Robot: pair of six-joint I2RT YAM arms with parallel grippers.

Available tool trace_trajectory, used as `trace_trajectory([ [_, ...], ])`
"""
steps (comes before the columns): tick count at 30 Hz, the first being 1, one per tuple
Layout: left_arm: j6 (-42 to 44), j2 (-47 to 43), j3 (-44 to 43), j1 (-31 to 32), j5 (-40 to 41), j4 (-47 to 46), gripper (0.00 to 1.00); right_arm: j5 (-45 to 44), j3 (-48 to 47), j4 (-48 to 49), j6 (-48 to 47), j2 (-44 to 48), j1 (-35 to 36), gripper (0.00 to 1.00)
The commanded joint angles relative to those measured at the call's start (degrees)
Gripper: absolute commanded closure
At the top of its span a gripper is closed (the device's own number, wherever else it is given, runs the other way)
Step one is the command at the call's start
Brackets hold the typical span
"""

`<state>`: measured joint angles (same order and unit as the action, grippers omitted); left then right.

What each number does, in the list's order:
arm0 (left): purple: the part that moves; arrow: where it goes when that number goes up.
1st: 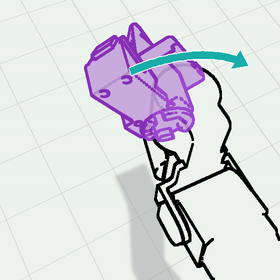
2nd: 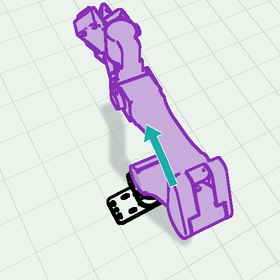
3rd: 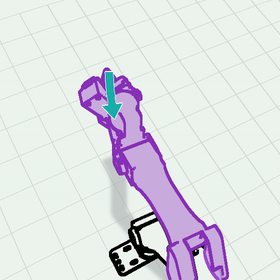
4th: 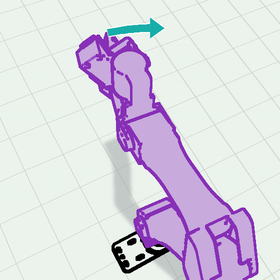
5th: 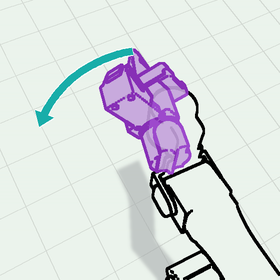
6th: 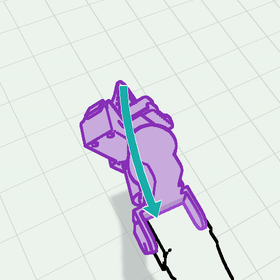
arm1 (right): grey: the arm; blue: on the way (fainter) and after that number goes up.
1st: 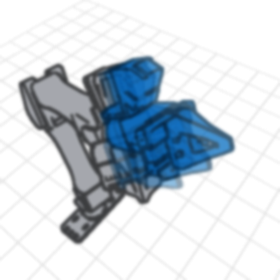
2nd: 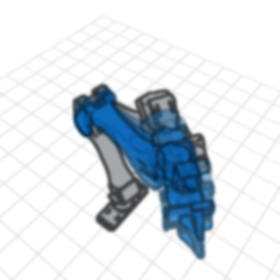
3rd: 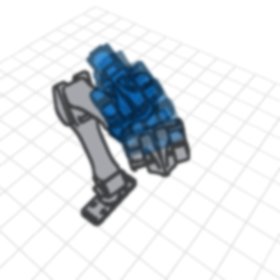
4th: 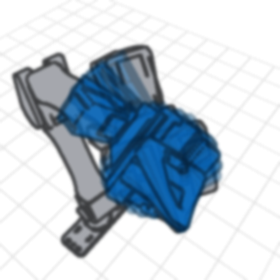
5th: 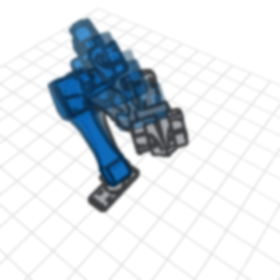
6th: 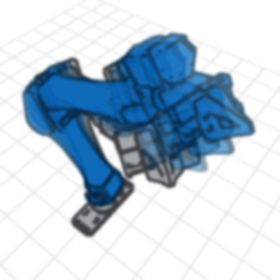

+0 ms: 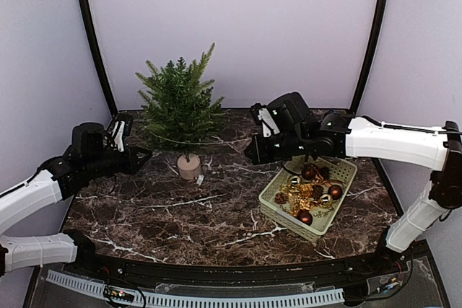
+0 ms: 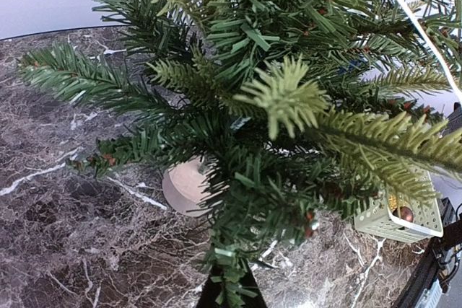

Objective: Decorate the small christmas tree

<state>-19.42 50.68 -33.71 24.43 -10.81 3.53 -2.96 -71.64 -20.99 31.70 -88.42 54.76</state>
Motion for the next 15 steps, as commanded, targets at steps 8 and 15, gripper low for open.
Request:
trace_trajectory([
  [8, 6.55, 3.25, -0.96, -4.39, -6.16, -2.45, 1.0, -1.19, -4.25, 1.25, -0.5, -3.85, 0.14, 1.0],
  [15, 8.12, 4.95, -1.71, -5.96, -3.94, -3.14, 1.0, 2.45, -7.2, 4.35, -0.58, -9.7, -0.36, 1.0],
])
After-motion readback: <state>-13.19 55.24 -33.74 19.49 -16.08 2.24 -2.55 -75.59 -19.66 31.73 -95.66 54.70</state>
